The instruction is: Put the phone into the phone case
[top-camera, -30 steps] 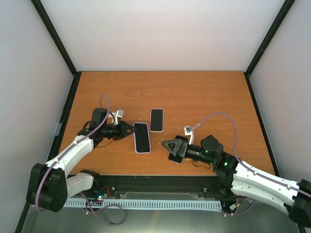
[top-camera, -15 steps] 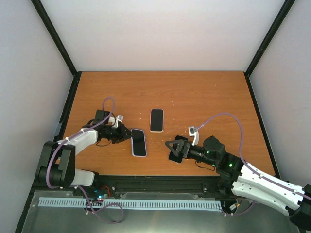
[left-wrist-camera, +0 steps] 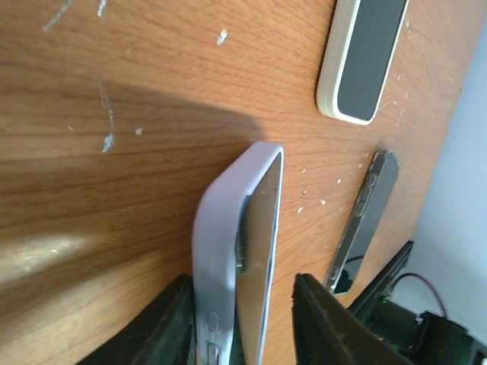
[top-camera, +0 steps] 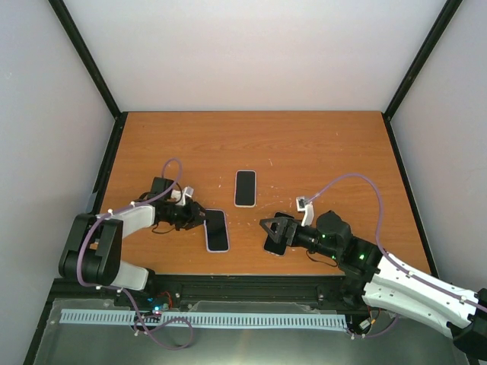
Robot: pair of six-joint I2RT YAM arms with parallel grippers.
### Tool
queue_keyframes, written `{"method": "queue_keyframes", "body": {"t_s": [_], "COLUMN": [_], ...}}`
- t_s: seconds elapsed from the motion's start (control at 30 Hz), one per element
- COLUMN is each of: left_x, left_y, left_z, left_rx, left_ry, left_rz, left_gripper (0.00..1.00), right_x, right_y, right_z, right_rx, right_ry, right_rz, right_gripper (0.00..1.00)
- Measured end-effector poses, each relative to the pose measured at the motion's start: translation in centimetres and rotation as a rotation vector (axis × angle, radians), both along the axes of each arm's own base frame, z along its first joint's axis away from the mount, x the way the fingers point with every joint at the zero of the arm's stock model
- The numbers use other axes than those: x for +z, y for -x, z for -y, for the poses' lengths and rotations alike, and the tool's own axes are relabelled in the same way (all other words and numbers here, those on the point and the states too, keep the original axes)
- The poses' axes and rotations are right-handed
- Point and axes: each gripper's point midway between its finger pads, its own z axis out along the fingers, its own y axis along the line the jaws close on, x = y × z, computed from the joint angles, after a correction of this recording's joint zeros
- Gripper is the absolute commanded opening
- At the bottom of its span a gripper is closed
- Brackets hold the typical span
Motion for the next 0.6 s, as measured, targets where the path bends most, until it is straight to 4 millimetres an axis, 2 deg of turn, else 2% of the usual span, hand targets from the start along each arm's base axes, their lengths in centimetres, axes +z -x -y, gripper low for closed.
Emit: {"method": "queue_keyframes", "body": {"t_s": [0.13,0.27,0.33,0.43,0.47,0.6], "left_x": [-0.1,0.9,2.1,4.3,5.1,9.1], "left_y": [0.1,-0.1,-0.6,-1.3,-1.6,-2.3], "left_z": [-0.5,-1.1,-1.3,-1.7,-1.9,-2.5], "left_rx": [0.014,0.032,0.047,0.070,0.078,0.114], "left_ry": [-0.032,-0.069,-0.083,-0.103,-0.110,-0.131], "left_rz": [0.000,0.032,0.070,0.137,0.162,0.273], "left_gripper": [0.53,0.68,0.76,0.96,0.99,0.99], "right_x": [0.5,1.2,1.3,1.4,1.4,1.7], "right_y": [-0.5,-1.1,-1.4,-1.8,-1.9,-2.2], "right_z": [0.5,1.2,1.6,2.3,2.5,3.4], "right_rx": [-0.032,-0.074,-0.097,-0.131,-0.141,-0.176], "right_ry": [0.037,0.073,0.098,0.134,0.147,0.195], "right_rz": [0.017,0.037,0.043,0.046,0.047,0.058], "right_gripper": [1.00,1.00,1.00,1.00,1.00,1.00]}}
